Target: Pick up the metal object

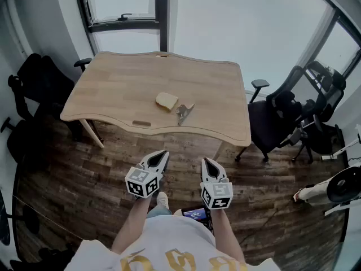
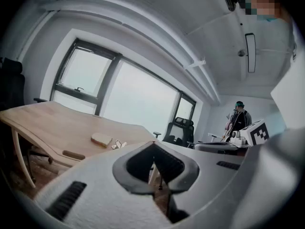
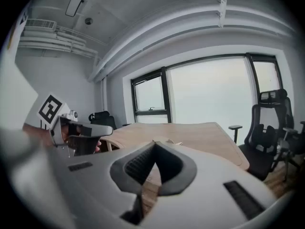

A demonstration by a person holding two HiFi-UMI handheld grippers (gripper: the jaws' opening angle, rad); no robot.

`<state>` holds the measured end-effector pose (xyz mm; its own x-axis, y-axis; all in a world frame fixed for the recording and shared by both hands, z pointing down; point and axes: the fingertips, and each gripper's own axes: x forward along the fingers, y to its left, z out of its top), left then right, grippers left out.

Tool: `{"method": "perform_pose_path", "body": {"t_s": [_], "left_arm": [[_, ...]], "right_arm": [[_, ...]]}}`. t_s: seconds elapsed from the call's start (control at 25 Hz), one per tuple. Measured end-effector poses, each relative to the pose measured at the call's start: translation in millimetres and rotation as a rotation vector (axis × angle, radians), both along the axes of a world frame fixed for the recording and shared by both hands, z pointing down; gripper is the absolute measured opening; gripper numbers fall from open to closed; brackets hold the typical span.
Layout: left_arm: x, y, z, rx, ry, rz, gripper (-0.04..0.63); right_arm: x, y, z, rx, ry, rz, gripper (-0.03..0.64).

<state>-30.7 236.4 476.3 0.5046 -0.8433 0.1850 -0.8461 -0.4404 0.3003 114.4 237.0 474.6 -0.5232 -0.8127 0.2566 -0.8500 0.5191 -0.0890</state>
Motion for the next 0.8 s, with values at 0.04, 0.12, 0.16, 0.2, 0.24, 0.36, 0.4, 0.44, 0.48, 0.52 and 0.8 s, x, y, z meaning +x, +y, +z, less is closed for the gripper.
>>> {"method": "perform_pose_path", "body": {"t_s": [0.04,0.12,0.16,0.2,0.24,0.36,0.4,0.44,0.48,0.52,0.8], "left_arm": [[-2.6,1.1,0.0,-0.005,0.001,-0.002,0.020],[-6.6,2.5,-0.8,-0.011,0.005,-0.005,0.020],[-7.7,2.4,-1.8,-0.011,0.007,-0.007,0.020],[-8.3,2.0,-2.8,-0.010,0.009,-0.011,0.020],[-8.4,1.4,-3.6,-0.009,0.008,-0.015,0.020],[-7.5,-1.1,-4.9,-0.008,0.002,-0.023,0.020],[-7.6,-2.4,-5.6,-0.008,0.003,-0.026,0.020],[-7.7,-3.6,-6.4,-0.008,0.006,-0.028,0.020],[-7.6,-4.4,-7.3,-0.009,0.013,-0.030,0.020],[-7.0,-4.9,-8.2,-0.009,0.024,-0.030,0.020],[-2.4,-17.3,-3.8,-0.027,0.073,-0.030,0.020]], "right_arm": [[-0.5,1.9,1.6,-0.003,0.000,0.003,0.011],[-1.9,4.4,2.8,-0.006,0.002,0.005,0.011],[-2.8,4.7,2.0,-0.004,0.003,0.003,0.011],[-3.6,4.6,0.8,0.000,0.004,-0.001,0.011],[-4.1,4.6,-0.2,0.004,0.004,-0.006,0.011],[-2.8,3.6,-2.1,0.011,0.001,-0.013,0.011],[-2.0,2.4,-2.8,0.011,-0.001,-0.012,0.011],[-0.8,0.8,-3.4,0.010,-0.003,-0.010,0.011],[0.9,-0.8,-3.4,0.007,-0.004,-0.006,0.011],[3.1,-2.0,-2.6,0.004,-0.002,-0.002,0.011],[14.2,-12.7,6.2,-0.021,-0.004,0.021,0.011]]}}
